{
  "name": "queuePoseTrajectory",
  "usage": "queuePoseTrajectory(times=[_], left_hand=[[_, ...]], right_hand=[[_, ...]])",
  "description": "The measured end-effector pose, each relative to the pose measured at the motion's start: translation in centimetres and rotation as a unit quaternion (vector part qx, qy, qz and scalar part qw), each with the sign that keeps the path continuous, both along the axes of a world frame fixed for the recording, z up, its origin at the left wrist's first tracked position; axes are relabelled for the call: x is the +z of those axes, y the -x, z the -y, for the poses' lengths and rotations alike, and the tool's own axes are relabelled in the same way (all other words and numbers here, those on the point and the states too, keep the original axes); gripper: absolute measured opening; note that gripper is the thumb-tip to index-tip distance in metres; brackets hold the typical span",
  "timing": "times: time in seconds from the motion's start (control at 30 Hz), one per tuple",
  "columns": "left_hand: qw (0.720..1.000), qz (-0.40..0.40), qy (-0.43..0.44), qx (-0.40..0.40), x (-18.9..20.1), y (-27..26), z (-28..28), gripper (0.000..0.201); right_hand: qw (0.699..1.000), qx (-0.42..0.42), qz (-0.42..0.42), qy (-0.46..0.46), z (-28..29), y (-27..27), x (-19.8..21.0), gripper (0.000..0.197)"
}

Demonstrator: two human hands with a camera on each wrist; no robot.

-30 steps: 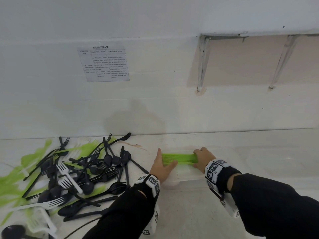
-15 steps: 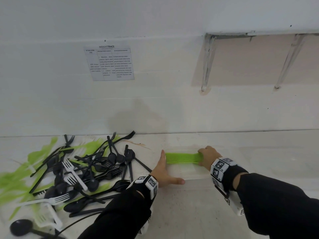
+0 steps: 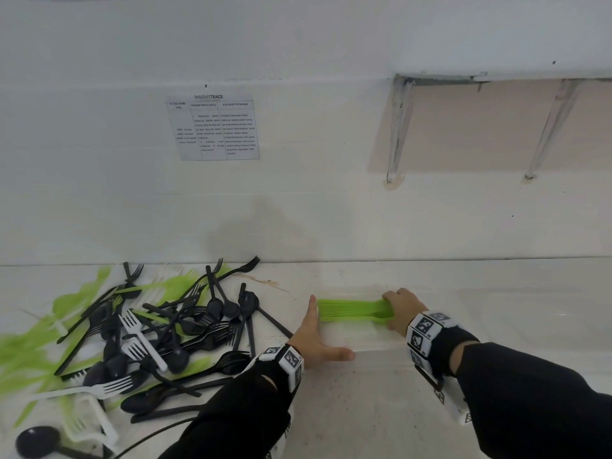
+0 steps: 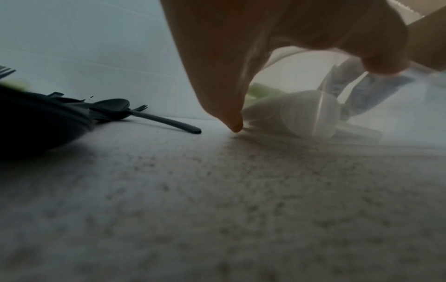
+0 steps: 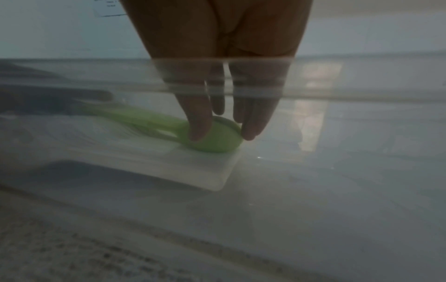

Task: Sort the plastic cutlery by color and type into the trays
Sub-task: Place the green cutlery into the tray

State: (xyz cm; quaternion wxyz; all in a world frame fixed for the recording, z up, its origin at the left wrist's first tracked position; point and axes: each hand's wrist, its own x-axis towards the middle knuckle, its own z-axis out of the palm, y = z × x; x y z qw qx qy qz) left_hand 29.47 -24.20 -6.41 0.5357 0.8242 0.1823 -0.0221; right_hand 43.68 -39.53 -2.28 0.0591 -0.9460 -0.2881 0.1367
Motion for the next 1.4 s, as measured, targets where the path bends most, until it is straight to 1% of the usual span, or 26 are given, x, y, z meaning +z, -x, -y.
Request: queuePoseTrajectory(times=[0.27, 0.37, 0.5, 0.53, 0.67, 0.8, 0.97, 1.1, 1.23, 1.37, 1.4], left_hand=[[1.0, -0.002, 0.005, 0.002, 0.0, 0.1, 0.0, 0.138], [1.0, -0.004, -0.002, 0.002, 0.1, 0.1, 0.0, 0.137], [1.0, -0.004, 0.002, 0.002, 0.2, 0.1, 0.0, 0.147], [1.0, -0.005, 0.001, 0.002, 0.3, 0.1, 0.0, 0.147], [1.0, -0.002, -0.005, 0.005, 0.2, 0.1, 0.2, 0.134], [1.0, -0.001, -0.005, 0.006, 0.1, 0.1, 0.2, 0.134], [1.0, 0.001, -0.005, 0.005, 0.1, 0.2, 0.2, 0.137], [1.0, 0.001, -0.001, 0.006, 0.2, 0.3, 0.3, 0.137], [1.0, 0.001, -0.005, 0.007, 0.2, 0.3, 0.3, 0.137], [1.0, -0.001, -0.007, 0.005, 0.4, 0.3, 0.3, 0.136], [1.0, -0.001, -0.004, 0.003, 0.3, 0.3, 0.3, 0.136]], right_hand=[[0.999, -0.021, 0.009, -0.032, -0.4, 0.0, -0.4, 0.04], [0.999, -0.027, 0.01, -0.036, -0.5, 0.0, -0.4, 0.038], [0.999, -0.021, 0.006, -0.042, -0.3, 0.2, -0.4, 0.04], [0.999, -0.02, 0.005, -0.042, -0.2, 0.2, -0.4, 0.041], [0.999, -0.013, -0.004, -0.041, 0.0, 0.5, -0.1, 0.047], [0.999, -0.012, -0.008, -0.036, 0.2, 0.8, 0.2, 0.055], [0.999, -0.017, -0.013, -0.038, 0.1, 0.9, 0.5, 0.055], [0.998, -0.027, -0.012, -0.046, 0.0, 0.7, 0.6, 0.044], [0.998, -0.042, -0.007, -0.043, -0.2, 0.2, 0.7, 0.021], [0.996, -0.072, -0.029, -0.037, -0.5, -0.3, 0.7, 0.025], [0.995, -0.089, -0.035, -0.037, -0.6, -0.3, 0.6, 0.032]])
